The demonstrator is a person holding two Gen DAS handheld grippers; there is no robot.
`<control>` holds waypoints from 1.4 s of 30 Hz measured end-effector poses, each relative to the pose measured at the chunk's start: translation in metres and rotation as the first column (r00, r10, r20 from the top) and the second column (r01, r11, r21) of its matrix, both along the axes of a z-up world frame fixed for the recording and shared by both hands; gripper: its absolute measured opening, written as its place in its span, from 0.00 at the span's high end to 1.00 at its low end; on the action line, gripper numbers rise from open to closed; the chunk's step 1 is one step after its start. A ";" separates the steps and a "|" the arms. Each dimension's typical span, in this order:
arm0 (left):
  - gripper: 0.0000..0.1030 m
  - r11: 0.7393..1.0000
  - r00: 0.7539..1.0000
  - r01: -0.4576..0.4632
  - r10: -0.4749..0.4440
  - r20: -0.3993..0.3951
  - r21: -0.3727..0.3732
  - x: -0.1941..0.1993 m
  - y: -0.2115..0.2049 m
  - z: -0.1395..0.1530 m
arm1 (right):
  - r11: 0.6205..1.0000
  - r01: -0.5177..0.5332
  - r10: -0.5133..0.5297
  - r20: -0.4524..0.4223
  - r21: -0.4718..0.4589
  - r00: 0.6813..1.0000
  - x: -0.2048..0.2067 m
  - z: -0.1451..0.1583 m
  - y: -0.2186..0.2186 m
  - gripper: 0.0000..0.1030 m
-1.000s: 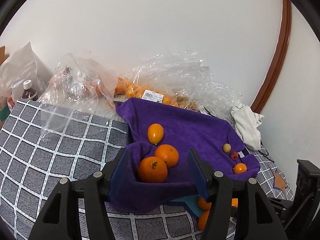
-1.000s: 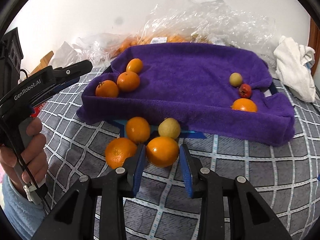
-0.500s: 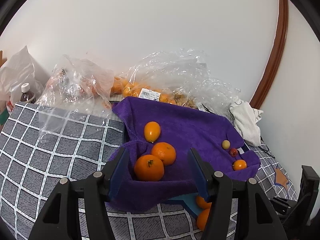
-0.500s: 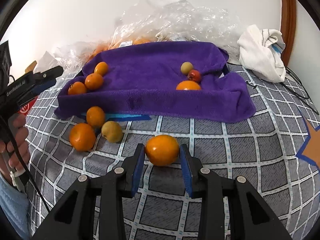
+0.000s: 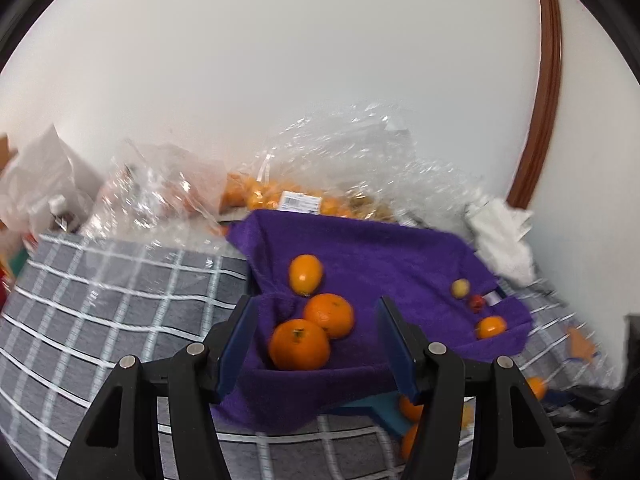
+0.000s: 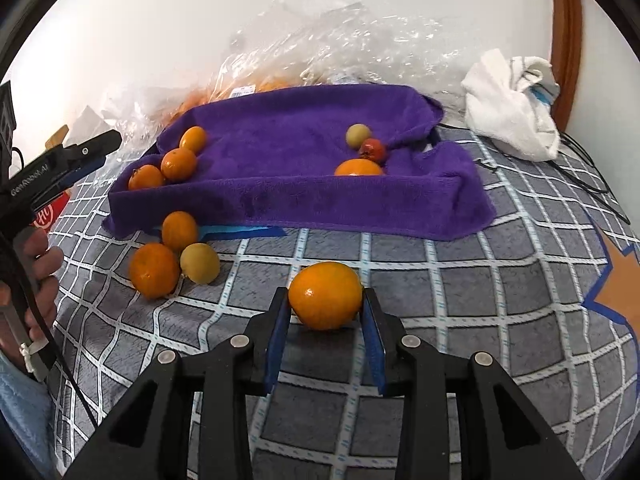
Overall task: Organize fruits
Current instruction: 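Lift the mandarin with the right gripper while the left gripper grasps another mandarin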
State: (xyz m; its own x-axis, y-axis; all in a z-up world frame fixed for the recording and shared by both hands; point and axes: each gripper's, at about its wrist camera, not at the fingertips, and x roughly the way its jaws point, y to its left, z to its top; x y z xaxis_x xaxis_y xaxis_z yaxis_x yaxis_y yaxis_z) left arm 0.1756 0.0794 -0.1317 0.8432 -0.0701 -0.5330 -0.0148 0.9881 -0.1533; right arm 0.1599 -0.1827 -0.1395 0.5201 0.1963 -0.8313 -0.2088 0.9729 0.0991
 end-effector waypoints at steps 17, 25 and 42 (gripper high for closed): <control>0.43 0.996 0.973 0.089 -0.093 -0.212 -0.027 -0.049 -0.008 -0.015 | 0.996 0.084 -0.082 0.062 -0.018 0.995 -0.017 0.028 -0.039 0.66; 0.43 0.981 0.946 0.162 -0.186 -0.264 -0.108 -0.046 -0.042 -0.025 | 0.993 0.121 -0.122 0.049 0.004 0.991 -0.028 0.028 -0.065 0.66; 0.63 0.978 0.923 0.182 -0.205 -0.326 -0.098 -0.029 -0.070 -0.047 | 0.992 0.122 -0.122 0.012 -0.011 0.992 -0.021 0.025 -0.071 0.66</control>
State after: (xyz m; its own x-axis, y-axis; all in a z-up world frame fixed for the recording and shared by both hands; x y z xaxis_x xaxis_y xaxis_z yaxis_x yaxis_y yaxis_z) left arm 0.1469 0.0098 -0.1782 0.5852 -0.2574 -0.7690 0.1147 0.9650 -0.2357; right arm 0.1392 -0.2535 -0.1142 0.5492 0.1211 -0.8268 -0.0892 0.9923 0.0861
